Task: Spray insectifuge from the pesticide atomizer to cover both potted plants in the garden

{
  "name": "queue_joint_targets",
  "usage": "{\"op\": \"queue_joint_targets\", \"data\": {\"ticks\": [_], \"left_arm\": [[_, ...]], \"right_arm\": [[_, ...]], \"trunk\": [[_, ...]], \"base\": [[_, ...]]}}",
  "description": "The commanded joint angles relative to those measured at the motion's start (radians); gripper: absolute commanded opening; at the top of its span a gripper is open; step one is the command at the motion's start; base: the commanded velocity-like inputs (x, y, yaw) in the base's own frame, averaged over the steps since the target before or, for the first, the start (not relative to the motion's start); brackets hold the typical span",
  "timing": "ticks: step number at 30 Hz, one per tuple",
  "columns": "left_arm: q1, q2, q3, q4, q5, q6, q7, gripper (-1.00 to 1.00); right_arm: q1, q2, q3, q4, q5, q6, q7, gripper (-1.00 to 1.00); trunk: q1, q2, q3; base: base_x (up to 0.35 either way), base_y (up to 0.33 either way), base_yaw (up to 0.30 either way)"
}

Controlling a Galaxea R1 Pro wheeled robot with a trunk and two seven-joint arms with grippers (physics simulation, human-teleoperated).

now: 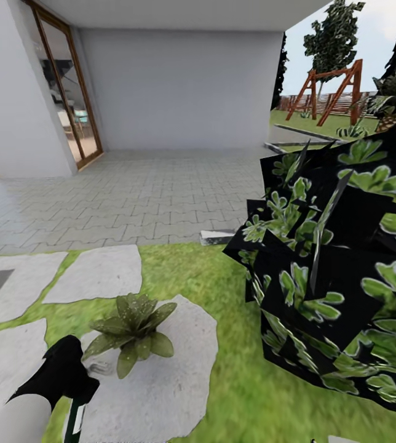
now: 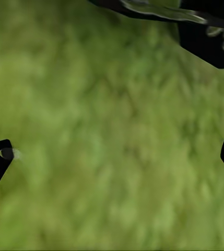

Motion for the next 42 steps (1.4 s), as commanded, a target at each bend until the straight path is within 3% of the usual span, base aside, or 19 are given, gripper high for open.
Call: {"op": "queue_joint_targets", "data": {"ticks": [1, 4, 8, 14, 17, 21, 27, 32, 42], "left_arm": [[0.003, 0.002, 0.006, 0.001, -0.006, -0.028, -0.002, -1.00], [0.005, -0.010, 0.008, 0.005, -0.003, -0.049, 0.034, -1.00], [0.006, -0.081, 0.012, 0.018, 0.000, -0.056, 0.151, -1.00], [0.006, -0.125, 0.014, 0.015, 0.000, -0.056, 0.179, -1.00], [0.006, -0.125, 0.014, 0.012, -0.001, -0.057, 0.181, -1.00], [0.007, -0.119, 0.046, 0.012, -0.004, -0.057, 0.188, -1.00], [0.007, -0.127, 0.057, 0.017, 0.014, -0.057, 0.326, -1.00], [0.007, -0.135, 0.056, 0.017, 0.046, -0.057, 0.339, -1.00], [0.007, -0.136, 0.057, 0.017, 0.049, -0.057, 0.341, -1.00]], "right_arm": [[-0.001, 0.000, -0.006, 0.002, 0.011, -0.003, -0.003, 1.00], [-0.001, -0.001, -0.006, 0.002, 0.012, -0.002, -0.003, 1.00], [-0.001, -0.003, -0.005, 0.003, 0.013, -0.002, -0.003, 1.00], [-0.001, -0.003, -0.007, 0.002, 0.011, -0.003, -0.003, 1.00], [-0.001, -0.002, -0.007, 0.002, 0.011, -0.003, -0.003, 1.00], [-0.001, -0.002, -0.007, 0.002, 0.011, -0.003, -0.003, 1.00], [-0.001, -0.001, -0.007, 0.002, 0.011, -0.003, -0.003, 1.00], [-0.001, -0.001, -0.007, 0.002, 0.011, -0.003, -0.003, 1.00], [-0.001, -0.001, -0.007, 0.002, 0.011, -0.003, -0.003, 1.00]], "trunk": [[0.000, 0.000, -0.001], [0.000, 0.000, -0.001], [0.000, 0.000, -0.001], [0.000, 0.000, -0.001], [0.000, 0.000, -0.001], [0.000, 0.000, -0.001], [0.000, 0.000, -0.001], [0.000, 0.000, -0.001], [0.000, 0.000, -0.001]], "base": [[0.000, -0.001, 0.058], [0.000, 0.000, 0.020], [0.000, 0.000, 0.003], [0.001, 0.000, 0.000], [0.060, 0.000, 0.011], [0.017, 0.000, 0.189], [0.001, 0.000, 0.268], [0.026, -0.047, 0.225], [0.065, -0.123, 0.013]]}}
